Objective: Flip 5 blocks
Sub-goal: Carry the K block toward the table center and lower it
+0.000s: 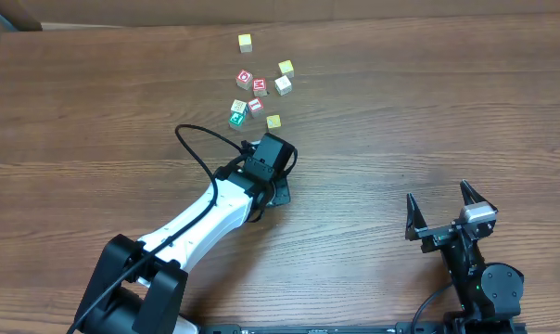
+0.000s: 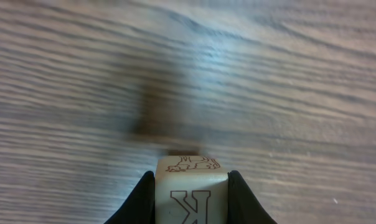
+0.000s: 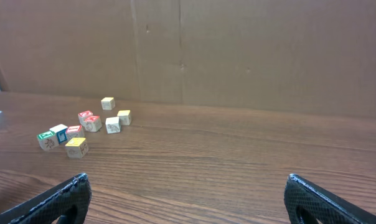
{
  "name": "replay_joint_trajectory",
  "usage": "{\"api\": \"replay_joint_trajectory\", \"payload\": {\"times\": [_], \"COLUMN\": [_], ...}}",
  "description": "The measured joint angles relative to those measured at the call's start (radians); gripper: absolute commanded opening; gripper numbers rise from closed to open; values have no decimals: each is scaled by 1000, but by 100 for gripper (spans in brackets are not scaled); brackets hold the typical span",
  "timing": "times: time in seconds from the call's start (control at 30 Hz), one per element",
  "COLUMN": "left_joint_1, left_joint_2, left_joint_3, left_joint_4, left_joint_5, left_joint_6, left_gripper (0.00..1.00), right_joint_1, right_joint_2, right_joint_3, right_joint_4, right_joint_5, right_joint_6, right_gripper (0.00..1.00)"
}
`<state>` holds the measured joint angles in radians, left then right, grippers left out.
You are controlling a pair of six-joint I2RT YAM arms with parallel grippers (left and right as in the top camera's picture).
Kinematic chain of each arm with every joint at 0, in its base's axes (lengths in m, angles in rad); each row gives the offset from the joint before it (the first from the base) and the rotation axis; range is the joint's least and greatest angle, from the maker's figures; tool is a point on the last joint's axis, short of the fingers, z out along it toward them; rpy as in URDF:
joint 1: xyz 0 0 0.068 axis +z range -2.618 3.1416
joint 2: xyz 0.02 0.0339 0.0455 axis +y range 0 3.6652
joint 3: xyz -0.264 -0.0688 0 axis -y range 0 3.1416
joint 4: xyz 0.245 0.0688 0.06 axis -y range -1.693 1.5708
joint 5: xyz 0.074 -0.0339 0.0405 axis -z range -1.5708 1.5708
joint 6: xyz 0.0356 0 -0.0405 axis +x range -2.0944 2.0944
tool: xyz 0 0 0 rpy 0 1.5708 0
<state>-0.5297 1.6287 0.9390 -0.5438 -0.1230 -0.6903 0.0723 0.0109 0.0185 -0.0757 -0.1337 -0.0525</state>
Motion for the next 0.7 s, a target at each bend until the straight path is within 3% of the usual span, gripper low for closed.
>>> {"api": "replay_joint_trajectory", "payload": {"times": [0.23, 0.7], "left_joint_1": [1, 1], "left_joint_2": [0, 65], "left_joint_3": [-1, -1], "left_joint_4": [127, 133], "left_joint_5": [-40, -47], "left_joint_6": [19, 43], "left_gripper": [12, 12], "right_joint_1": [0, 0], "right_joint_2": [0, 0], "right_joint_3": [0, 0], "right_joint_4": [0, 0], "right_joint_5": [0, 0], "right_joint_6": [-1, 0], "right_gripper": [100, 100]}}
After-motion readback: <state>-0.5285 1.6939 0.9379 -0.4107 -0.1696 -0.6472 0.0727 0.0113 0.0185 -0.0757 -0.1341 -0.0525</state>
